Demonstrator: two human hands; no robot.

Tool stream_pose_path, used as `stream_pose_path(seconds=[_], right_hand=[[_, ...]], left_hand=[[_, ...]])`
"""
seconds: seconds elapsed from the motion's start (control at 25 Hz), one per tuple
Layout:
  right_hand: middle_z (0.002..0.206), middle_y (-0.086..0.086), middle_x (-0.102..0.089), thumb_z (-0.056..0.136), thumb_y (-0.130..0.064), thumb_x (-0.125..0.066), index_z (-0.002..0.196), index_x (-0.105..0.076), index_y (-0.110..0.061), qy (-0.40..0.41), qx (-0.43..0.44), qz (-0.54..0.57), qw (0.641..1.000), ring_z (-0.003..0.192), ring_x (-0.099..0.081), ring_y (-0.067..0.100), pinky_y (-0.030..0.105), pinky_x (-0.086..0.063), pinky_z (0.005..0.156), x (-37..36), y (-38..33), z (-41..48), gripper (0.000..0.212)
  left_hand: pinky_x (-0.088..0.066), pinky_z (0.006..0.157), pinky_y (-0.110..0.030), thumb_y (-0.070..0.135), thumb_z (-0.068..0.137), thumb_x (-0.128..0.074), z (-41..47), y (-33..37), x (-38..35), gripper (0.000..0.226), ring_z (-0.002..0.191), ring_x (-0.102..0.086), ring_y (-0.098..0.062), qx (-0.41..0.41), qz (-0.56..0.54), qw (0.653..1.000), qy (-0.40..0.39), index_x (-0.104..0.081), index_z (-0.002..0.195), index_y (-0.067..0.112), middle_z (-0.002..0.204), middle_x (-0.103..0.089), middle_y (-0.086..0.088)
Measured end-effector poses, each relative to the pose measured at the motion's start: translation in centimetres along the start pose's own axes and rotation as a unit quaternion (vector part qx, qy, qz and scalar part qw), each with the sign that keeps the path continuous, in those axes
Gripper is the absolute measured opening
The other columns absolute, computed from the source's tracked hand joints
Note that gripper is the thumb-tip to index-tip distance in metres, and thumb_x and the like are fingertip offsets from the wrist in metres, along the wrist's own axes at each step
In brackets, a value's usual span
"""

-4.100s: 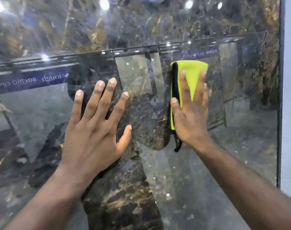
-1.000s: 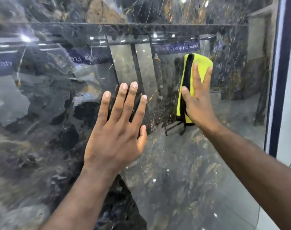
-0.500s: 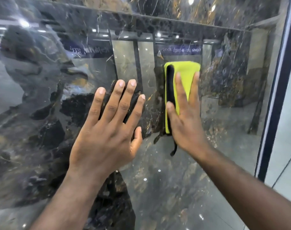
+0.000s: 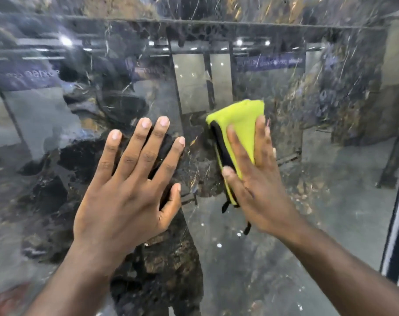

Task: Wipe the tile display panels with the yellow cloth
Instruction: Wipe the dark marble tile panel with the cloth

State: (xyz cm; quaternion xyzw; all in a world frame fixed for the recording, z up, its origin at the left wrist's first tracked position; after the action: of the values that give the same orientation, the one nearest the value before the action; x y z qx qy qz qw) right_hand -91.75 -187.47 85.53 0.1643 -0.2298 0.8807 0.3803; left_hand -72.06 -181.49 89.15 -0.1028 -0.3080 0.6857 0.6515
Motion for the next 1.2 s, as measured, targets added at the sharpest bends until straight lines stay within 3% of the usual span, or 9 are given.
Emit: stream_pose_path(seconds=[0.12,0.32,0.52,0.68,0.76,0.88,0.96,1.08,1.2], right_hand=[[0.17,-0.002,0.038,0.11,-0.041,-0.042,0.166,0.004,-0.048,0.041,-0.062,0.031,0.997,0.159,0.031,0.026,0.063,0.008,0.127,1.9,1.4,4.1,0.073],[0.171,-0.005,0.036,0.115,-0.044,-0.039,0.166,0.002,-0.05,-0.016,0.014,-0.004,1.0,0.16,0.029,0.025,0.063,0.002,0.128,-1.9,-1.0,-2.4,0.066],[0.17,0.01,0.036,0.109,-0.043,-0.039,0.169,0.002,-0.041,0.074,-0.103,0.046,0.991,0.159,0.026,0.033,0.062,0.005,0.129,0.1,-0.3,2.3,0.073],[0.168,-0.002,0.04,0.111,-0.042,-0.038,0.168,0.002,-0.045,0.036,-0.017,0.012,0.999,0.16,0.027,0.029,0.056,0.004,0.129,-4.0,-6.7,-1.1,0.069],[0.17,0.004,0.038,0.11,-0.044,-0.038,0.168,0.002,-0.043,0.044,-0.05,0.035,0.997,0.158,0.031,0.024,0.055,0.007,0.13,-4.0,-6.6,-1.9,0.071],[0.169,0.021,0.032,0.106,-0.042,-0.038,0.17,-0.001,-0.03,0.102,-0.161,0.094,0.977,0.159,0.026,0.035,0.053,0.013,0.129,-2.1,-7.5,2.3,0.075],[0.169,0.014,0.036,0.109,-0.039,-0.036,0.171,-0.002,-0.03,0.08,-0.102,0.059,0.99,0.158,0.028,0.035,0.047,0.014,0.124,-3.3,-12.5,3.0,0.071],[0.169,0.008,0.039,0.115,-0.035,-0.038,0.171,-0.001,-0.031,0.025,-0.011,-0.005,1.0,0.158,0.032,0.03,0.06,0.009,0.129,-7.8,-16.9,-2.8,0.067],[0.169,0.017,0.037,0.112,-0.034,-0.042,0.171,-0.001,-0.024,0.043,-0.049,0.038,0.997,0.157,0.033,0.029,0.064,0.002,0.129,-6.2,-15.2,-2.0,0.072]], left_hand=[[-0.02,0.132,-0.064,0.046,0.107,-0.046,0.0,-0.2,-0.1,0.075,0.167,-0.016,-0.036,0.003,0.012,1.0,-0.001,-0.026,0.173,0.016,0.18,-0.014,-0.016],[-0.019,0.133,-0.062,0.046,0.107,-0.049,0.2,0.0,0.0,0.073,0.167,-0.016,-0.035,-0.001,0.005,1.0,-0.011,-0.032,0.171,0.015,0.18,-0.016,-0.016],[-0.019,0.134,-0.06,0.043,0.104,-0.056,-2.7,-2.6,1.4,0.073,0.167,-0.016,-0.031,-0.019,-0.032,0.999,-0.025,-0.037,0.169,0.016,0.18,-0.017,-0.013],[-0.017,0.134,-0.06,0.046,0.105,-0.055,-6.0,-7.3,3.1,0.071,0.167,-0.016,-0.029,-0.005,-0.025,0.999,-0.019,-0.038,0.169,0.02,0.181,-0.017,-0.012],[-0.018,0.133,-0.062,0.046,0.106,-0.053,-7.6,-10.6,4.4,0.07,0.167,-0.017,-0.03,0.001,-0.018,1.0,-0.007,-0.039,0.168,0.019,0.181,-0.017,-0.011],[-0.018,0.132,-0.064,0.049,0.107,-0.051,-9.7,-14.2,5.4,0.069,0.167,-0.017,-0.03,0.009,-0.008,1.0,-0.004,-0.039,0.169,0.021,0.181,-0.016,-0.012],[-0.016,0.133,-0.063,0.049,0.106,-0.051,-10.8,-15.1,5.4,0.071,0.167,-0.016,-0.03,0.013,-0.015,1.0,-0.004,-0.038,0.169,0.02,0.181,-0.015,-0.012],[-0.015,0.134,-0.062,0.049,0.109,-0.046,-12.3,-15.5,5.0,0.072,0.168,-0.012,-0.031,-0.004,-0.012,1.0,-0.003,-0.03,0.172,0.017,0.181,-0.013,-0.013],[-0.013,0.134,-0.063,0.047,0.11,-0.043,-12.6,-15.4,4.8,0.073,0.168,-0.008,-0.032,-0.007,-0.013,1.0,-0.005,-0.025,0.173,0.014,0.181,-0.008,-0.015]])
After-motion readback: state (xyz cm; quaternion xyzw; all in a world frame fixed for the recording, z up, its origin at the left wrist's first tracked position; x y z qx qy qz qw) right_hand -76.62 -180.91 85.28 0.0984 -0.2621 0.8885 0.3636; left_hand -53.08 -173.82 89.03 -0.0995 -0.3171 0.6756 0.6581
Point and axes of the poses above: each hand's wrist, its own z-axis towards the middle knuckle, its own x-axis out of the back of the hand, y = z × x, the point moved 9 cm from there along z, towards the middle knuckle
